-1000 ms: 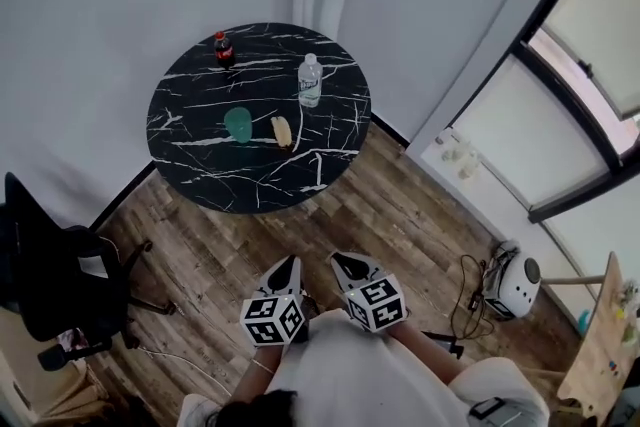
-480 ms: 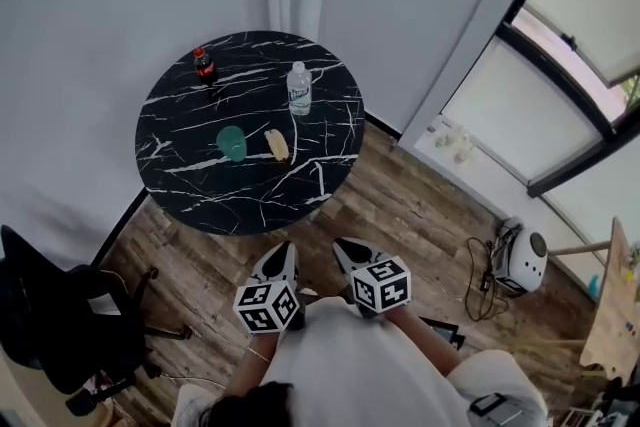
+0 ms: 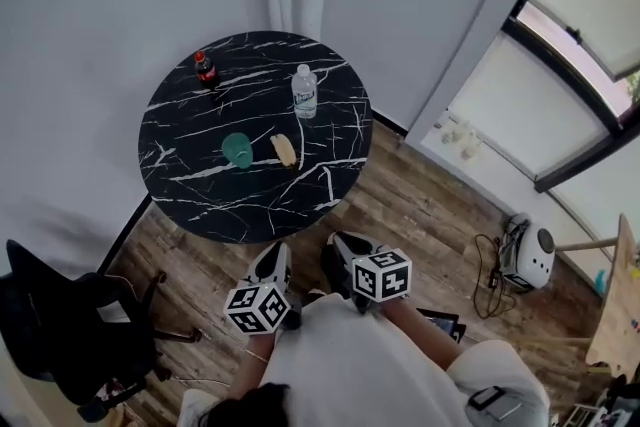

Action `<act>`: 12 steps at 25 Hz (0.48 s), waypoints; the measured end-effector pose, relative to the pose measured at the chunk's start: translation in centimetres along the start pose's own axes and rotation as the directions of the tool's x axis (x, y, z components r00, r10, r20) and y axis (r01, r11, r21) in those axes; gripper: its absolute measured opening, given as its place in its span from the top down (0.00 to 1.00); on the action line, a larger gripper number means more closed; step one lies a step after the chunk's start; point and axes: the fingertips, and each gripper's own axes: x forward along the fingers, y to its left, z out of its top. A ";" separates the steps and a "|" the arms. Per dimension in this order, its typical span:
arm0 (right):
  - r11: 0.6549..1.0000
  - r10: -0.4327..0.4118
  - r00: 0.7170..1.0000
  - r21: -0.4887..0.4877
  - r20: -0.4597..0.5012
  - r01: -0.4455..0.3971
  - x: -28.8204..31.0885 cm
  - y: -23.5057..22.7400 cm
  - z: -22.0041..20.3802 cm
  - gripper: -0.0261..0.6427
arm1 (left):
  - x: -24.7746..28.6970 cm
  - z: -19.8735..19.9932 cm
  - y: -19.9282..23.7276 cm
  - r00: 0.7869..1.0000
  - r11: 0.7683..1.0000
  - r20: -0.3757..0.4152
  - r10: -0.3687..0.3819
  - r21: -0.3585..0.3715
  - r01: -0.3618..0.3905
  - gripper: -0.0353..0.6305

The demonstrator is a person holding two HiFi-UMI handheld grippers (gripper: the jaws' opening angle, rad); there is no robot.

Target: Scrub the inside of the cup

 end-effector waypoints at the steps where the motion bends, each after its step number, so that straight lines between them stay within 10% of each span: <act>1: 1.000 0.011 1.000 0.001 -0.002 -0.011 0.5 0.1 0.2 0.91 | 0.1 0.2 0.5 1.000 1.000 0.001 0.016 -0.001 -0.016 0.93; 12: 0.990 0.061 0.996 -0.122 -0.059 -0.068 7.8 -0.2 5.2 0.90 | 2.6 3.4 5.5 0.983 0.982 0.023 0.184 -0.055 -0.183 0.93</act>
